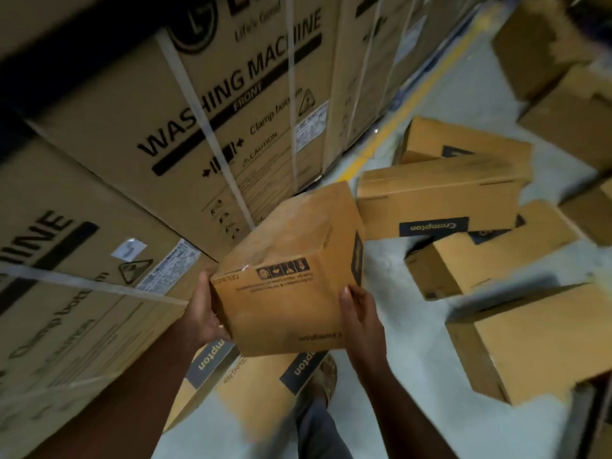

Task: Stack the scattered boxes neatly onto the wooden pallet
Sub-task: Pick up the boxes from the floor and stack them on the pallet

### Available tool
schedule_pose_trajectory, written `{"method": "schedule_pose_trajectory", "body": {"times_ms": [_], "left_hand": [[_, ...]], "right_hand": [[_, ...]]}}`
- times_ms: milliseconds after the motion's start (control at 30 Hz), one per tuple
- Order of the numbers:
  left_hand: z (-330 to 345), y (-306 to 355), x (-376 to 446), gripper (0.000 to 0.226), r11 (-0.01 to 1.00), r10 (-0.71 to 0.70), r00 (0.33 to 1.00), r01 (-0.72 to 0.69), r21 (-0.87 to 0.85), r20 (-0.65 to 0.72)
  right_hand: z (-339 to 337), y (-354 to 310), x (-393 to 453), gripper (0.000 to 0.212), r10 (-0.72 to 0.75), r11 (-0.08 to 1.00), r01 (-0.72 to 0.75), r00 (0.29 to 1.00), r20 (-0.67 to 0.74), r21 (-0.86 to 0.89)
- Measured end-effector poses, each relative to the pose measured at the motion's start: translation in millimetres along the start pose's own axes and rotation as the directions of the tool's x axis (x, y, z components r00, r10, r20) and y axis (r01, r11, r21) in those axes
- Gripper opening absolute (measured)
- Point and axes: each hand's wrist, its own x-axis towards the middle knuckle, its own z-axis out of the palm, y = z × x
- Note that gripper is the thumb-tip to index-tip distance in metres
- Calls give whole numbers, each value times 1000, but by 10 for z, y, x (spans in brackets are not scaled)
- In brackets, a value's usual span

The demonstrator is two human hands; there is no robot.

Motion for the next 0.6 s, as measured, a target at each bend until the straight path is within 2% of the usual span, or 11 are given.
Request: {"method": "schedule_pose_trajectory", "body": {"times_ms": [67, 133, 200, 300, 367, 433, 500, 600], "left_hand": [[-137, -289, -548, 55, 990, 130, 991, -131, 53, 23], [-303, -604, -1118, 49, 968, 230, 972, -233, 89, 51], [-507, -948, -1583, 50, 950, 270, 959, -280, 139, 86], [-851, -1449, -2210, 57, 918, 310, 939, -337, 211, 149], [-1101, -1810, -2546, 61, 885, 349, 923, -382, 264, 165], [-1313, -2194, -2872, 60, 849, 396, 900, -434, 301, 181], [-1462, -2593, -3185, 51, 838, 413, 886, -460, 293, 210], [-1535, -3208, -3510, 39, 839, 362, 878, -453, 300, 313]], "right_hand": [[-132, 115, -517, 66, 24, 1000, -24, 1000, 8, 20], [-240, 258, -1070, 89, 48, 999, -48, 999, -12, 25], [-322, 357, -1664, 102, 104, 993, -105, 994, 20, 57], [-470, 393, -2635, 89, 77, 980, -80, 997, 22, 184], [-588, 444, -3178, 104, 25, 989, -28, 999, 26, 142], [-741, 574, -3670, 117, 82, 992, -82, 997, 8, 91], [-940, 799, -4131, 109, 134, 984, -129, 991, -32, 125], [-1260, 1195, -4749, 91, 168, 972, -152, 983, -74, 181]]}}
